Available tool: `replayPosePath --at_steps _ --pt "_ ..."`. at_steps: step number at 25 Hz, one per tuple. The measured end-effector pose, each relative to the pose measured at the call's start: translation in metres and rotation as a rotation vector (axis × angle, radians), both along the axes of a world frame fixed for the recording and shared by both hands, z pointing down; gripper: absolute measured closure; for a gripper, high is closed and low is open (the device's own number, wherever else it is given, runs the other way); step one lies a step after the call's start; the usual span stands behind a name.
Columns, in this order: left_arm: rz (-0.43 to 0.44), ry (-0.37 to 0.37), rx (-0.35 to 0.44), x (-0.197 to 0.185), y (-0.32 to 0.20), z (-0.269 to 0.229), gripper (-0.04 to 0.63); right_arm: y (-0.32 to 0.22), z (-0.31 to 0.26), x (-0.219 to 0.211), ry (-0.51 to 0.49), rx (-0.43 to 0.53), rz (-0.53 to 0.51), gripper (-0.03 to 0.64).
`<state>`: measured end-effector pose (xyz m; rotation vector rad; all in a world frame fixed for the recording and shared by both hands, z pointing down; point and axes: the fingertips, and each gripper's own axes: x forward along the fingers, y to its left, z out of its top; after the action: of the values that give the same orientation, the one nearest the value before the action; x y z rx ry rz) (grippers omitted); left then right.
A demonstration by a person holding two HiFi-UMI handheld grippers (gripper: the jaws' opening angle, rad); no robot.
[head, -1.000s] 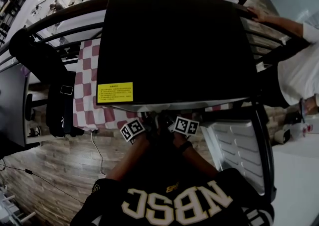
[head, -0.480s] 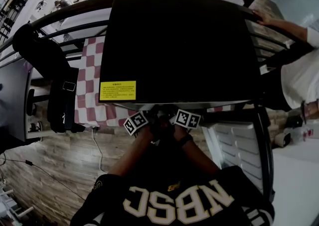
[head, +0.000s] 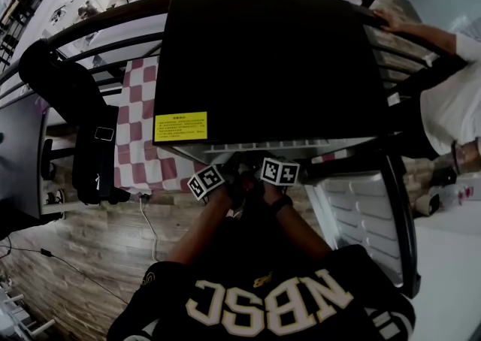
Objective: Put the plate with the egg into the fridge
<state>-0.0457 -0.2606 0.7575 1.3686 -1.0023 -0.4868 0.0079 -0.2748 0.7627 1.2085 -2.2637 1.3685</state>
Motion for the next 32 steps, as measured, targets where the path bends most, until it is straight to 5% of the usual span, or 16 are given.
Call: replayPosePath --at_steps 4,9,12,17,19,21,25,32 --pt "0.049 0.012 0.041 0.001 0.007 -0.006 0.415 0.002 -0.005 0.000 0.072 0.056 -0.048 0.399" --pt "0.158 -0.011 0.102 0.002 0.033 -0.028 0.402 0.016 -0.019 0.009 0.076 0.112 0.000 0.391" --pt "0.240 -0.071 0.176 0.002 0.056 -0.061 0.402 0.032 -0.036 0.017 0.025 0.137 0.087 0.377" --pt "0.343 -0.204 0.352 -0.008 0.087 -0.113 0.413 0.067 -0.088 0.011 0.082 0.298 0.014 0.381" --pt "0.354 -0.276 0.433 -0.016 0.092 -0.132 0.446 0.076 -0.115 0.009 0.128 0.399 0.001 0.423" --pt "0.354 -0.378 0.513 -0.024 0.097 -0.148 0.513 0.084 -0.143 0.007 0.177 0.499 0.003 0.539" --pt "0.353 -0.587 0.656 -0.029 0.100 -0.179 0.558 0.092 -0.195 0.006 0.232 0.631 0.039 0.574" --pt "0.308 -0.914 0.868 -0.034 0.095 -0.244 0.574 0.109 -0.247 0.005 0.321 0.719 0.073 0.588"
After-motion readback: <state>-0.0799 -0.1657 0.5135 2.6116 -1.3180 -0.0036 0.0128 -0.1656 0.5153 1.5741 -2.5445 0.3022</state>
